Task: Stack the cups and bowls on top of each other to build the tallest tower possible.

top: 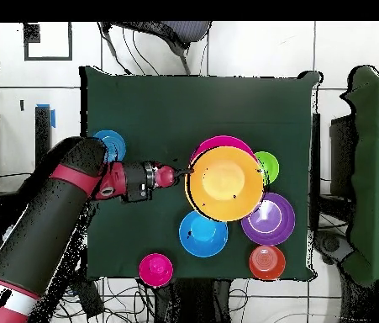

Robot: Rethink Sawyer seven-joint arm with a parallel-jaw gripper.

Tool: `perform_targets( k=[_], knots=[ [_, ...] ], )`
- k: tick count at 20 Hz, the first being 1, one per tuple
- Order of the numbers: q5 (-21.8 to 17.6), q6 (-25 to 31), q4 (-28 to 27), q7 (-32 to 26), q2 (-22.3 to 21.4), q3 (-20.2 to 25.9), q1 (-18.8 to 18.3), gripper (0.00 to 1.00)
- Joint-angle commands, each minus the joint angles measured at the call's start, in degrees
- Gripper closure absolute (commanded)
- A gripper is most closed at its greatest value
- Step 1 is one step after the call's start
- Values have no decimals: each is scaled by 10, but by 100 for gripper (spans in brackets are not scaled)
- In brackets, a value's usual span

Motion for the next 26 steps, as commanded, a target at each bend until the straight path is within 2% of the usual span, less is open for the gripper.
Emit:
perform_targets(
  k=[1,26],
  knots=[
    [-26,-15,-17,2,24,57,-14,100],
    [-20,-18,-25,16,34,57,-13,100]
  ],
)
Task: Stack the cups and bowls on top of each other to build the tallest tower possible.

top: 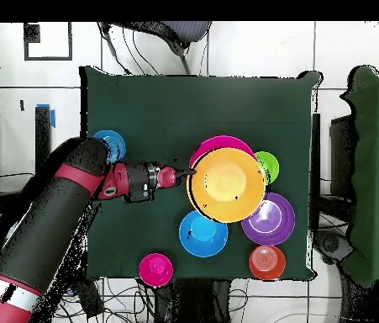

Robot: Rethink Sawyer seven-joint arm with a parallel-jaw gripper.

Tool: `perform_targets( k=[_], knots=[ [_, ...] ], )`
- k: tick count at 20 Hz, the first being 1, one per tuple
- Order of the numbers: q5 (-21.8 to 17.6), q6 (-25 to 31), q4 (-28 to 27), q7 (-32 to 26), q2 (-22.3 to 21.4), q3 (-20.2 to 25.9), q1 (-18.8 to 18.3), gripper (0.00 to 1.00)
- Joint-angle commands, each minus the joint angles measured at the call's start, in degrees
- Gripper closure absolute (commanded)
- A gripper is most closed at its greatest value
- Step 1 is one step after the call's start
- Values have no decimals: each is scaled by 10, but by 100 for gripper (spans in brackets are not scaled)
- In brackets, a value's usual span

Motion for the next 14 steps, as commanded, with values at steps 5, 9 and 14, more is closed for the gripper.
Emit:
perform_targets(
  k=[5,9,14],
  knots=[
    [-19,-18,-27,21,28,56,-10,100],
    [-18,-17,-27,23,28,57,-9,100],
    [-18,-21,-28,26,29,56,-8,100]
  ],
)
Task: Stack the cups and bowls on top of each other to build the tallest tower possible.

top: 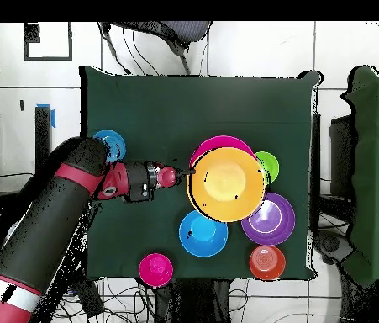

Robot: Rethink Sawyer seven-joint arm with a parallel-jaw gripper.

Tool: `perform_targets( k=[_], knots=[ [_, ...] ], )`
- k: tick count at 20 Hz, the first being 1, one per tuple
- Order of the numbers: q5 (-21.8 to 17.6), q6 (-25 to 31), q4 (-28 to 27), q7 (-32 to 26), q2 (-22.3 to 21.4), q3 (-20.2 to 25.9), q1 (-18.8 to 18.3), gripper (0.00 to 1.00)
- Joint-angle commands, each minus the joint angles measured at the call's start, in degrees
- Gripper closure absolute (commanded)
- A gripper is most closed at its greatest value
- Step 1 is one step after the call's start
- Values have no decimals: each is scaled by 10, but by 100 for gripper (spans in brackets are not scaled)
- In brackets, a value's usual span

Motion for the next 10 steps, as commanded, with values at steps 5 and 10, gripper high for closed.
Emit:
perform_targets(
  k=[5,10],
  knots=[
    [-17,-22,-27,28,30,59,-7,100],
    [-16,-31,-25,39,34,59,-5,100]
  ],
)
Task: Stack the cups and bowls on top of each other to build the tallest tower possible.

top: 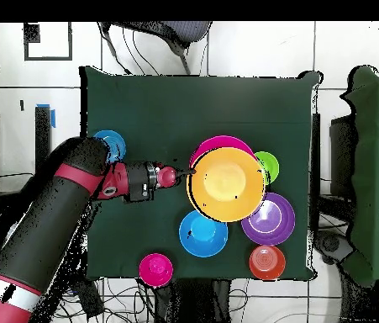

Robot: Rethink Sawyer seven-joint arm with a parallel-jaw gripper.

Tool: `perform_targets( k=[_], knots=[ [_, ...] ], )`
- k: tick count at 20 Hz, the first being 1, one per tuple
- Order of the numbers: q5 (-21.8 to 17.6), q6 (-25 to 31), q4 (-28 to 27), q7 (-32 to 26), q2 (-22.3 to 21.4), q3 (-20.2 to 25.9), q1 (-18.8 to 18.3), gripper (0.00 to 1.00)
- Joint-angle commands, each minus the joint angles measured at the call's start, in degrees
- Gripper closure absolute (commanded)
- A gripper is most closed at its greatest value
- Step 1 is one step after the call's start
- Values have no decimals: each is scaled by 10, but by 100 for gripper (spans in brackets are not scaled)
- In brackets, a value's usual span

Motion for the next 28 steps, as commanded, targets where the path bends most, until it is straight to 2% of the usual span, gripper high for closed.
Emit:
perform_targets(
  k=[1,27,28],
  knots=[
    [-16,-33,-26,40,35,59,-6,100],
    [-12,-32,-35,33,42,57,-8,100],
    [-11,-31,-34,30,42,58,-8,0]
  ],
)
